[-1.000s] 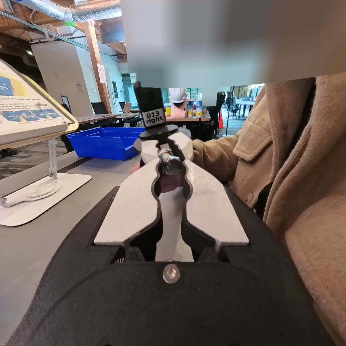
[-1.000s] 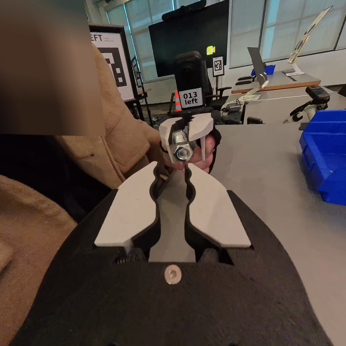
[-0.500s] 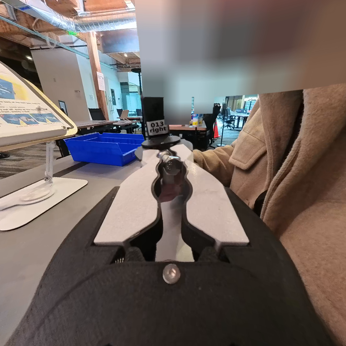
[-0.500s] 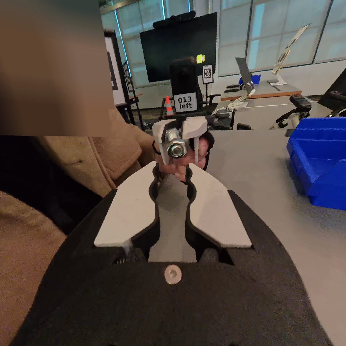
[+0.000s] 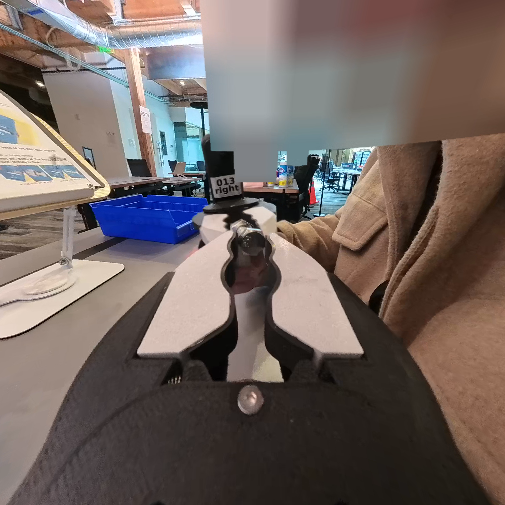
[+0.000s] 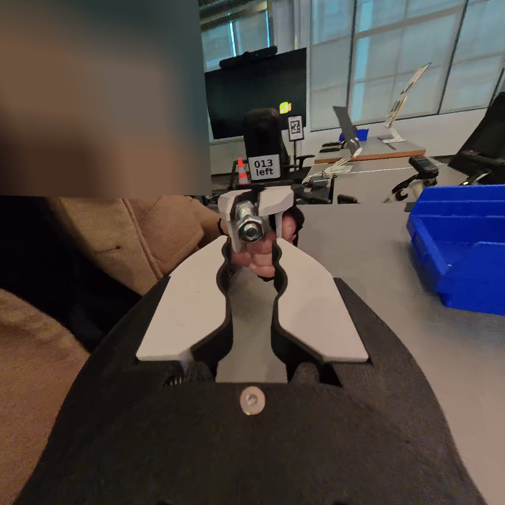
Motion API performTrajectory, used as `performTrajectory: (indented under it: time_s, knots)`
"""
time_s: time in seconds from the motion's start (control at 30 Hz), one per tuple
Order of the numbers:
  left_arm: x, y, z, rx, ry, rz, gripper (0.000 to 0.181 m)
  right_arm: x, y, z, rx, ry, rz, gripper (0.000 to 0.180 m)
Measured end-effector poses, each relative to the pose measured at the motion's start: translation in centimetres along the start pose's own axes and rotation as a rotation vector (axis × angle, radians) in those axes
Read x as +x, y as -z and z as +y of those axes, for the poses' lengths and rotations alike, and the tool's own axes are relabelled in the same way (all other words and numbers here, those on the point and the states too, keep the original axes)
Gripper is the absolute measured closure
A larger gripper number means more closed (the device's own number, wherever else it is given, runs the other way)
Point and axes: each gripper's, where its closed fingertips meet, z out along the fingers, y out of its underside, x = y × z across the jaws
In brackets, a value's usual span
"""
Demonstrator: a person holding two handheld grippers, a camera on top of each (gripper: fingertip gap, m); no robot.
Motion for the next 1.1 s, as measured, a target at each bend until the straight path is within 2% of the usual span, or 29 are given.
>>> performTrajectory:
  time_s: [0.1, 0.2, 0.23, 0.27, 0.33, 0.5, 0.63, 0.67, 0.7, 0.8, 0.93, 1.03, 1.1]
  knots:
    - [0.0, -0.1, 0.1, 0.003, 0.01, 0.003, 0.163, 0.1, 0.1, -1.0, 0.064, 0.016, 0.021, 0.149]
    - [-0.2, 0.0, 0.1, 0.006, 0.009, -0.003, 0.163, -0.4, -0.4, -0.4, 0.031, 0.013, -0.008, 0.149]
    - [-0.2, 0.0, -0.1, 0.013, 0.006, -0.006, 0.163, -1.2, -0.5, 0.1, 0.006, 0.005, -0.062, 0.164]
    - [-0.7, 0.1, -0.1, 0.004, 0.004, -0.042, 0.163, -1.8, -0.7, 0.6, -0.022, -0.014, -0.106, 0.162]
    - [-0.8, 0.2, -0.1, 0.007, 0.011, -0.039, 0.163, -1.3, -0.9, 1.2, -0.057, 0.002, -0.07, 0.157]
    - [-0.6, -0.1, -0.1, 0.017, 0.024, -0.022, 0.163, 0.7, 0.1, -0.7, 0.06, -0.024, 0.031, 0.148]
    - [-0.8, -0.1, -0.1, 0.022, 0.03, -0.024, 0.163, 0.2, -0.1, -0.9, 0.076, -0.038, -0.003, 0.148]
    - [-0.8, 0.0, -0.3, 0.033, 0.031, -0.025, 0.163, -0.5, -0.2, -0.5, 0.053, -0.045, -0.055, 0.161]
    - [-1.2, 0.1, -0.5, 0.041, 0.038, -0.047, 0.163, -1.7, -0.3, -0.1, 0.026, -0.055, -0.134, 0.165]
    - [-1.5, 0.3, -0.4, 0.035, 0.036, -0.053, 0.163, -0.9, -0.6, 0.5, -0.005, -0.026, -0.066, 0.156]
    - [-1.0, -0.2, -0.1, 0.023, 0.031, -0.033, 0.163, 0.9, 0.3, -0.8, 0.075, -0.057, 0.016, 0.149]
    - [-1.1, -0.3, 0.0, 0.022, 0.037, -0.038, 0.163, 0.5, 0.0, -1.1, 0.095, -0.066, -0.004, 0.147]
    - [-1.3, -0.1, -0.3, 0.042, 0.045, -0.046, 0.163, -1.1, -0.1, -0.4, 0.05, -0.072, -0.11, 0.169]
